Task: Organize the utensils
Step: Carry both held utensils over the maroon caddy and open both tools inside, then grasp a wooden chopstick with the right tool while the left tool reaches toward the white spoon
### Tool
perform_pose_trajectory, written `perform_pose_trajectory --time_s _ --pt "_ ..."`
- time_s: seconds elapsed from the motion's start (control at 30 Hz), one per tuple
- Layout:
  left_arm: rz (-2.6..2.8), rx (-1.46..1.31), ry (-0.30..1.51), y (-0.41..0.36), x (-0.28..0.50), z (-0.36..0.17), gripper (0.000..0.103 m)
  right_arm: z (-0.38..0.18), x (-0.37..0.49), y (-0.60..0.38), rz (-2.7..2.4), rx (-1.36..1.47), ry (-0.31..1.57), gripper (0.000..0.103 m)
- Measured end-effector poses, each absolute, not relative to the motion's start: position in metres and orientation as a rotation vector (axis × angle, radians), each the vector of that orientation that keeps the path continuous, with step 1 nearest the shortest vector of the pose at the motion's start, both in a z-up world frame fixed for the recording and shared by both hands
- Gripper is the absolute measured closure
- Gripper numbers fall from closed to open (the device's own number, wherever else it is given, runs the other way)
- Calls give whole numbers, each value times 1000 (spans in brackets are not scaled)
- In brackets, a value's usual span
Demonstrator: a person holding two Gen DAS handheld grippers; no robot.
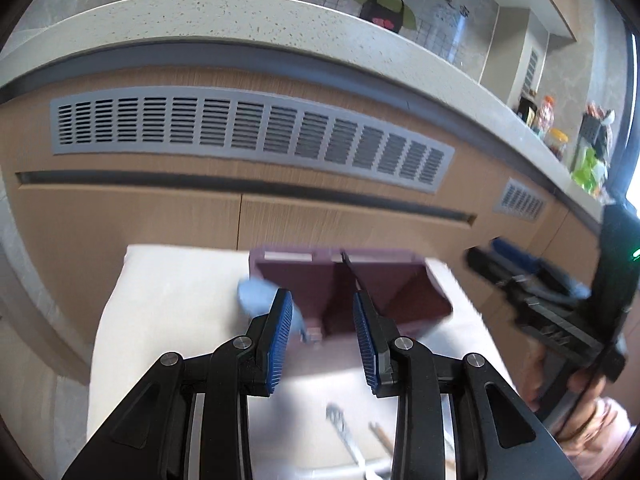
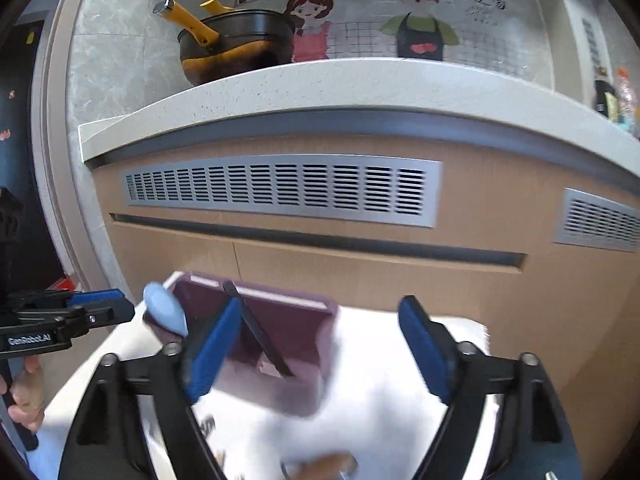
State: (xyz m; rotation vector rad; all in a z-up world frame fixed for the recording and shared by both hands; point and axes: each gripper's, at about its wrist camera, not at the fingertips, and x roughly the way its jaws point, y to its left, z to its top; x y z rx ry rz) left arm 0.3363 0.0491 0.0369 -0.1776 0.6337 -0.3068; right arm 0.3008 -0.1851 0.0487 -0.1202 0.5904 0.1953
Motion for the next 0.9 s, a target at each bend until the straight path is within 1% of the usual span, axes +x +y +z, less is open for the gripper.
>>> perform_pose_trajectory --time_s 0.13,0.2,0.3,0.4,0.5,0.57,0.6,0.63,0.67,0.7,0.73,0.8,0.87,0.9 --pt "-307 -138 700 41 310 24 64 53 271 -195 166 -173 624 0" --pt "-308 -119 729 35 297 16 57 49 254 -196 138 -232 632 0" --pt "-302 -91 759 29 277 5 52 37 235 -202 147 -276 677 0" --pt "-288 -50 776 25 259 -4 46 21 222 -208 200 -250 757 0" --pt "-286 -10 801 25 246 -13 42 0 212 -205 266 -272 839 0" --pt "-282 12 824 25 243 -18 41 -13 203 -197 304 -298 869 2" --pt "-278 17 832 26 242 -19 41 -19 200 -192 321 -315 891 10" --pt "-276 18 838 27 239 -22 41 -27 197 -185 352 -338 921 29" --pt "-278 15 846 28 237 -24 41 -33 196 -180 370 -351 945 41" --pt "-281 12 851 29 236 -26 41 -42 197 -175 388 -358 987 59" --pt "-284 9 856 29 235 -27 41 -49 201 -173 401 -345 1024 65" --pt "-286 4 864 29 233 -30 41 -59 206 -171 418 -306 1073 69" --pt "-288 -1 874 30 233 -33 41 -65 209 -169 425 -299 1094 76" --pt "-289 -1 880 31 233 -35 41 -67 210 -167 422 -307 1098 82"
